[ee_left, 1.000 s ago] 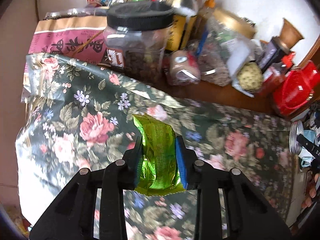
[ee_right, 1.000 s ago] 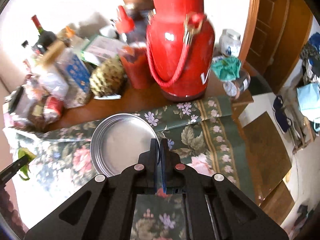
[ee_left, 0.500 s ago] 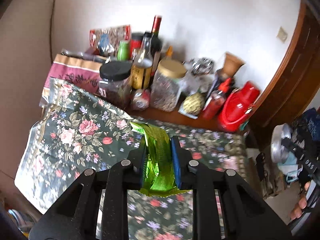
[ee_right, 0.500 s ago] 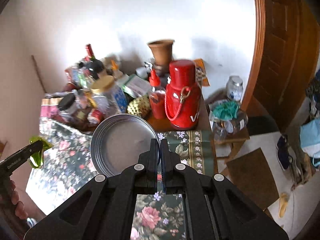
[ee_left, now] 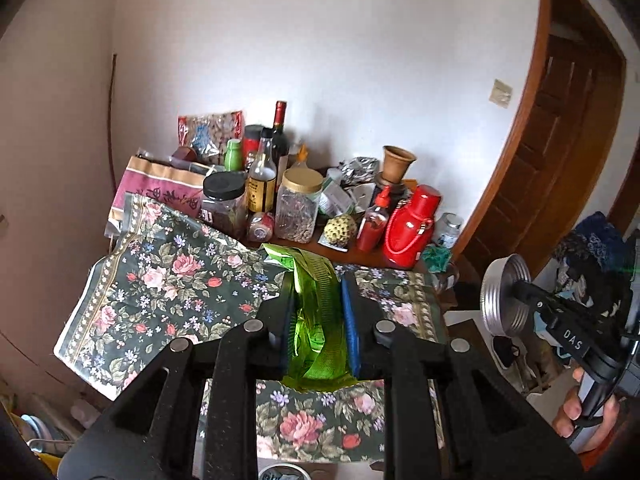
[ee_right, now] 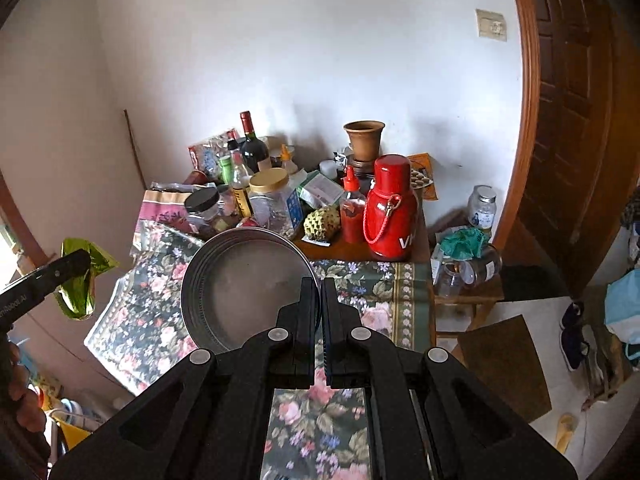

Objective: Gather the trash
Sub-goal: 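Carry the silver tin lid and green bag down over the white bucket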

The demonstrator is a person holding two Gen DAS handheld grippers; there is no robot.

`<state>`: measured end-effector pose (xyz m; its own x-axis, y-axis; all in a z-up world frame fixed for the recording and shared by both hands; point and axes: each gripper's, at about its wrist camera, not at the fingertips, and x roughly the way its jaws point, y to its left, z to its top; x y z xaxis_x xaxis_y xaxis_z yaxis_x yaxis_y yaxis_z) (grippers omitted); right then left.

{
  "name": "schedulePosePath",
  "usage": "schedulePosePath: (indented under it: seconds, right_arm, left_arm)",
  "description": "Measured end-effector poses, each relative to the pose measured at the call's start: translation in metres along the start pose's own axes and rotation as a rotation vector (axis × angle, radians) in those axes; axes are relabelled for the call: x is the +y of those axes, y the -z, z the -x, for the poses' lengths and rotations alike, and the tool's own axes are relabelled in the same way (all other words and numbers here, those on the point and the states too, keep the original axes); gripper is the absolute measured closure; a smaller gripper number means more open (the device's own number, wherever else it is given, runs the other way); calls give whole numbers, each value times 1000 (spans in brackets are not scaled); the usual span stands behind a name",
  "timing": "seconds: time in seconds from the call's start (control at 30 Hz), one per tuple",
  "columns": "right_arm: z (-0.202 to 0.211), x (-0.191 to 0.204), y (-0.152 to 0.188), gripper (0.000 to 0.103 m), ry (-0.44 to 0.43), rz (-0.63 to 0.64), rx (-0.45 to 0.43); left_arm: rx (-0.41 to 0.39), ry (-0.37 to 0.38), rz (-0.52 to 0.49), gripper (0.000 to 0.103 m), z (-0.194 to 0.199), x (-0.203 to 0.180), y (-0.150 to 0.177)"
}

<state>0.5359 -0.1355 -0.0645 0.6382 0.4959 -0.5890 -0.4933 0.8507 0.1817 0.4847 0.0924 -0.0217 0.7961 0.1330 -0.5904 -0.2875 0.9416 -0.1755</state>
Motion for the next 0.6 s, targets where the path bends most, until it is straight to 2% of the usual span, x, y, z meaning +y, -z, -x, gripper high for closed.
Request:
schedulePosePath:
  seconds: [0.33, 0.6]
  right_arm:
    - [62, 48, 45, 100, 65, -43, -37]
    - [112, 99, 107, 100, 92, -99, -35]
  left_arm:
    - [-22, 109, -57, 86, 70, 28, 44]
    - [1, 182, -109, 92, 143, 60, 102]
